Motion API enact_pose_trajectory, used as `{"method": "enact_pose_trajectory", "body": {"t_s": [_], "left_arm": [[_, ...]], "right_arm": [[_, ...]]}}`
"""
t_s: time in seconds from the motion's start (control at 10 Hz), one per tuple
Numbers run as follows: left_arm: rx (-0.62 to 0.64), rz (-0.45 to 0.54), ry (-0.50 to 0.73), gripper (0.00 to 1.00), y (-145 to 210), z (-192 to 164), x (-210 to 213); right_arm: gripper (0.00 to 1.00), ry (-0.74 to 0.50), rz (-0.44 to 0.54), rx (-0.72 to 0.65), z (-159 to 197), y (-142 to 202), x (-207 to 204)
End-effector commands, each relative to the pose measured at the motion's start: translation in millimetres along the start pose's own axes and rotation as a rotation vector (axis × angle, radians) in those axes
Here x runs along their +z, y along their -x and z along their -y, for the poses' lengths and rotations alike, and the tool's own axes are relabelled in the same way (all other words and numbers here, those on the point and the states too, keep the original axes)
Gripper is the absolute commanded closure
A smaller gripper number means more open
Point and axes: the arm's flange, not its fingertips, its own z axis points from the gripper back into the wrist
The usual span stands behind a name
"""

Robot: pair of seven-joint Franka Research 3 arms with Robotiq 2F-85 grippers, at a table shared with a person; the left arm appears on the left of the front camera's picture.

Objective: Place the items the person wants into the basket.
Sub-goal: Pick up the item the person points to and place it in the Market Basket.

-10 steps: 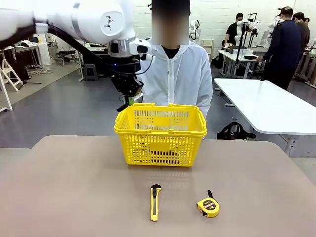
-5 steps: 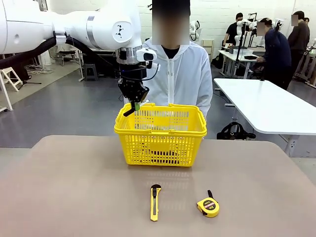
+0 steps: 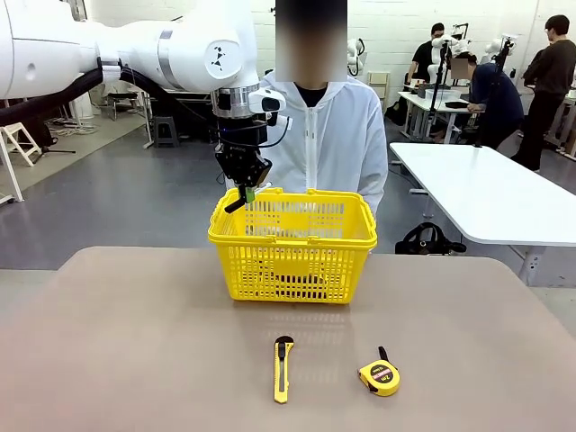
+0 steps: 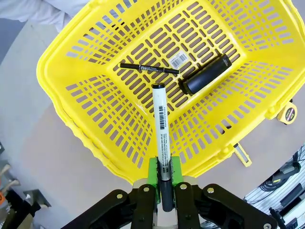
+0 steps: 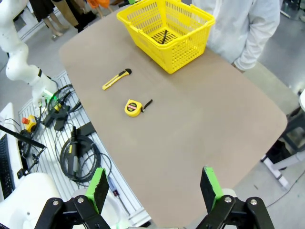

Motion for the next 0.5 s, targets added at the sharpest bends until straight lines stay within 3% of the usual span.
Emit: {"method": "enact_pose_trajectory", "body": {"t_s": [0.0,0.3,0.4], "left_arm": [[0.000,0.000,0.000,0.88,0.0,0.0,0.0],[-0.270,0.031,-0.063,0.88,-20.8,10.1,-36.3],[-0.305,0.034,-0.065,0.88,-27.5,11.7,-49.0]], "right_arm": [[0.00,-0.015,0.033,0.011,0.0,-1.0,-0.7],[0.00,-0.015,0.033,0.011,0.0,-1.0,-0.7],[0.00,-0.015,0.033,0.011,0.0,-1.0,-0.7]]}}
